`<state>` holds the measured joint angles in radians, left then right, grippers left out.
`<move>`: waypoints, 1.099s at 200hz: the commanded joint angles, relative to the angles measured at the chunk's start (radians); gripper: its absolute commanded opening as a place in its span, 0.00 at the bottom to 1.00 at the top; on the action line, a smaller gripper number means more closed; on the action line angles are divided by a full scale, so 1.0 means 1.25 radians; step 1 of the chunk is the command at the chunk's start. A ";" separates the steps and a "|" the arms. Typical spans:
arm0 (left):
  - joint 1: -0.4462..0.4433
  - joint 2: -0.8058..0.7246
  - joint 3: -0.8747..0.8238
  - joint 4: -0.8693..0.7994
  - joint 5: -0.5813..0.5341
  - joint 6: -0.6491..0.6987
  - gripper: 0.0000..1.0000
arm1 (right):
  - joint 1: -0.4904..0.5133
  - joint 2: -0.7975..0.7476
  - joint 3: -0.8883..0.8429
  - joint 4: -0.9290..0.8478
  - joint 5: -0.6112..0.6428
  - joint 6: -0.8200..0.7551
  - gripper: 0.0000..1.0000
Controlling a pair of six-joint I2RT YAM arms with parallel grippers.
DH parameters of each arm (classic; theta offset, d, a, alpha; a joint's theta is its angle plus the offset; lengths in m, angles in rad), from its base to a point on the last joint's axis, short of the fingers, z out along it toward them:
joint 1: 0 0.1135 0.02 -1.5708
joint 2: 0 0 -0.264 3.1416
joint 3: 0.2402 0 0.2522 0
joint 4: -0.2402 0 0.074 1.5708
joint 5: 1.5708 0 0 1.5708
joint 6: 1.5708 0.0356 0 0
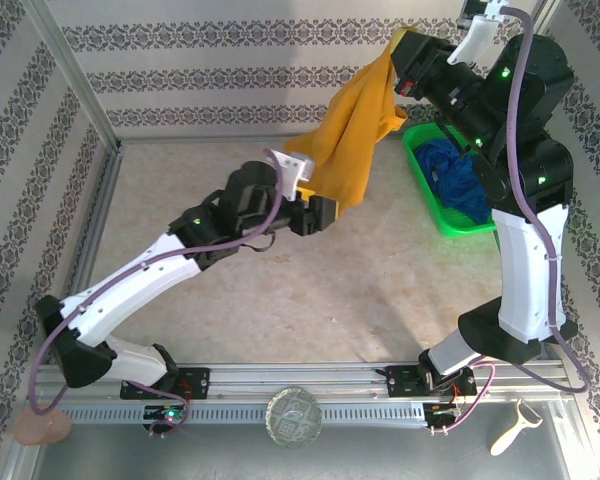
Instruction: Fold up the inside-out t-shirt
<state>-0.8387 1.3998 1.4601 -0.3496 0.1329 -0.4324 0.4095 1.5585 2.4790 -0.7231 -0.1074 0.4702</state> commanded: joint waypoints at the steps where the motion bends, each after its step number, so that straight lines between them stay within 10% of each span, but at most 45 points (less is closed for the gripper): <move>1: -0.010 0.027 0.025 0.058 -0.127 -0.009 0.65 | 0.021 -0.012 0.020 0.019 0.040 -0.031 0.00; 49: 0.021 0.065 0.050 0.108 -0.315 0.055 0.73 | 0.053 -0.045 0.021 0.015 0.022 -0.022 0.00; 220: 0.097 0.052 0.016 0.256 0.031 0.065 0.79 | 0.049 -0.079 0.010 0.021 -0.082 0.009 0.00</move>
<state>-0.7242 1.4849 1.5150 -0.1333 0.1028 -0.3191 0.4690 1.4479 2.4454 -0.7559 -0.2035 0.4747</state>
